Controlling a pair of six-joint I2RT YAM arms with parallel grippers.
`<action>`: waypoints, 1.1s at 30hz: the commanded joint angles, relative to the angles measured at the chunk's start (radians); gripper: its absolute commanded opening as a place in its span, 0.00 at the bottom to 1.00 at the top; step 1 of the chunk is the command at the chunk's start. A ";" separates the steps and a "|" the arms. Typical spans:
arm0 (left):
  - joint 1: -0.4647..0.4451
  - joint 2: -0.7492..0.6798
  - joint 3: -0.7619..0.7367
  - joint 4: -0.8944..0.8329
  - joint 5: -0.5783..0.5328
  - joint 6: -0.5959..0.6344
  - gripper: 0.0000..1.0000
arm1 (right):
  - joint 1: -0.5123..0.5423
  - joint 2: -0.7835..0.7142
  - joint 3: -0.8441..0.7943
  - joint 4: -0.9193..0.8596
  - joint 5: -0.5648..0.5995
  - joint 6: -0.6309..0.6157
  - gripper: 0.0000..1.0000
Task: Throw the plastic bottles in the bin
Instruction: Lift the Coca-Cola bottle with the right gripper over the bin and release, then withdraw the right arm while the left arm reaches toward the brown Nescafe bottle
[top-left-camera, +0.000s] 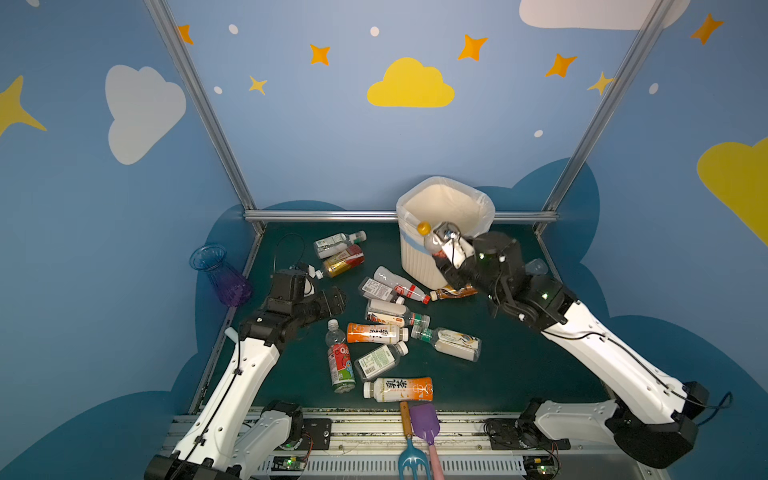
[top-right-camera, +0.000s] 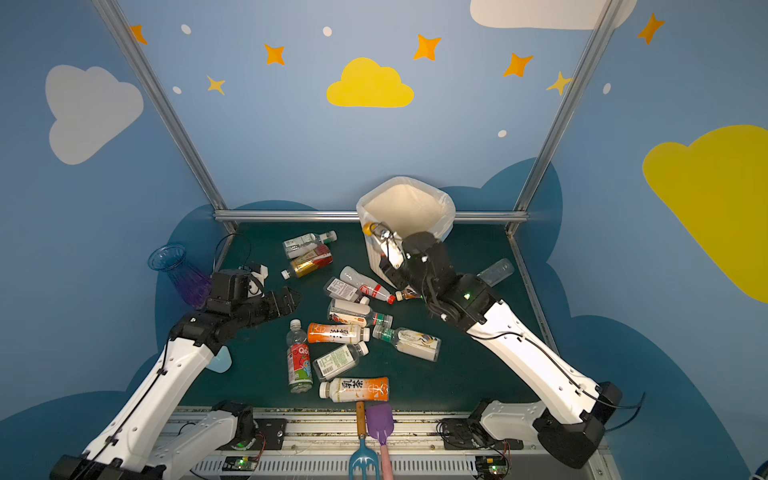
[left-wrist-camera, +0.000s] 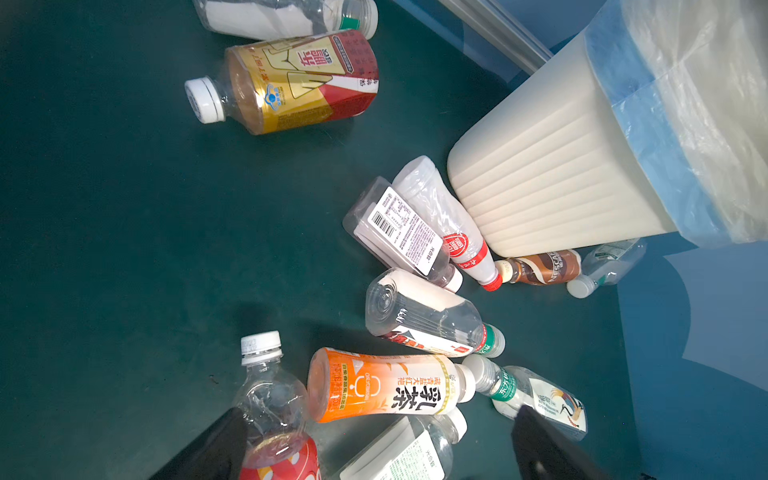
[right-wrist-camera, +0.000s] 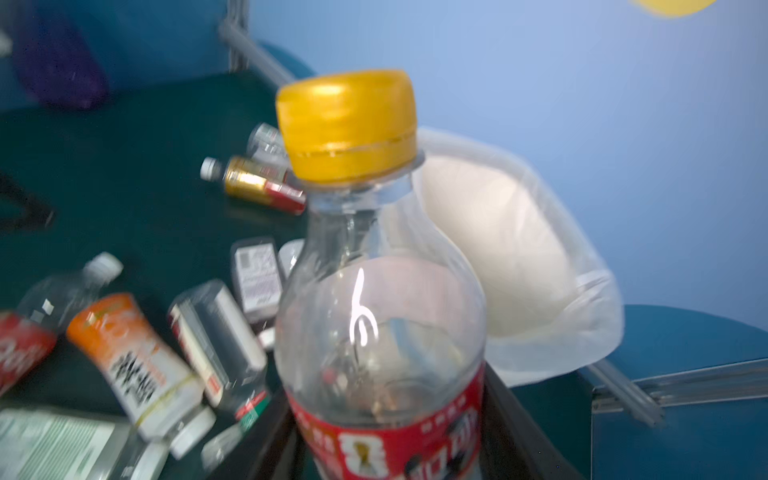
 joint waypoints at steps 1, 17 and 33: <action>0.001 0.012 0.032 0.021 0.026 -0.015 1.00 | -0.128 0.168 0.223 0.055 -0.100 0.039 0.60; -0.351 0.091 0.021 -0.020 -0.145 0.095 1.00 | -0.420 -0.041 0.073 -0.227 -0.112 0.528 0.88; -0.780 0.729 0.494 -0.002 -0.310 0.487 1.00 | -0.874 -0.550 -0.782 -0.188 -0.558 0.797 0.78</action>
